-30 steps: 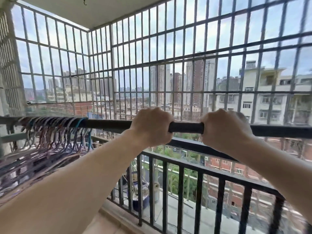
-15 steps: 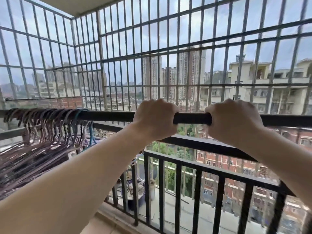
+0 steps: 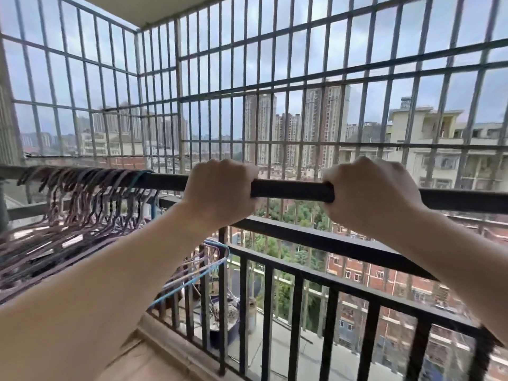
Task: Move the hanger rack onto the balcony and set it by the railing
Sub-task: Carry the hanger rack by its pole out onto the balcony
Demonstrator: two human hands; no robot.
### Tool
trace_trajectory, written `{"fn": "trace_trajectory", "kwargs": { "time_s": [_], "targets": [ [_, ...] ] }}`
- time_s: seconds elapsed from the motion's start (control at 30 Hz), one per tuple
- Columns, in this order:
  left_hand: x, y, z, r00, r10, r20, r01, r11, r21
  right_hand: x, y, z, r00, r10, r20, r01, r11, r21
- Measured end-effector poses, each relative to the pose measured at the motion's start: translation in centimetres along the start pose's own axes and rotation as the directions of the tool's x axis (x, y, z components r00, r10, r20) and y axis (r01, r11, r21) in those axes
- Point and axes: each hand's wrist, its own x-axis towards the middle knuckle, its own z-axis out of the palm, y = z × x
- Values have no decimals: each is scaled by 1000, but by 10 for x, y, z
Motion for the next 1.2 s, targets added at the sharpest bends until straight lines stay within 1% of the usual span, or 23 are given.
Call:
{"fn": "trace_trajectory", "kwargs": {
  "time_s": [0.1, 0.27, 0.37, 0.5, 0.63, 0.87, 0.93, 1.03, 1.1, 1.2],
  "targets": [
    [7, -12, 6, 1000, 3, 12, -3, 999, 33, 6, -1, 5, 1000, 7, -13, -7, 1000, -3],
    [27, -16, 27, 998, 36, 50, -38, 998, 58, 18, 7, 16, 995, 84, 50, -85, 996, 24],
    [35, -24, 44, 998, 34, 51, -36, 998, 53, 28, 8, 29, 993, 108, 53, -108, 994, -16],
    [46, -38, 67, 996, 70, 53, -71, 998, 0, 42, 8, 48, 992, 118, 36, -116, 993, -35],
    [54, -48, 91, 996, 73, 43, -71, 997, -40, 52, 6, 65, 988, 148, 42, -146, 989, -31],
    [80, -61, 140, 992, 118, 46, -111, 986, -128, 71, 11, 99, 985, 166, 55, -158, 980, -121],
    [87, -63, 154, 994, 96, 50, -87, 983, -162, 76, 12, 108, 983, 174, 50, -165, 975, -145],
    [93, -65, 176, 990, 52, 130, -21, 972, -234, 84, 9, 124, 981, 179, 72, -165, 971, -172],
    [95, -65, 189, 989, 33, 143, 9, 960, -280, 88, 10, 134, 981, 182, 68, -167, 968, -186],
    [102, -59, 199, 987, 68, 145, -21, 952, -304, 88, 22, 141, 980, 194, 37, -183, 962, -201]
  ]
}}
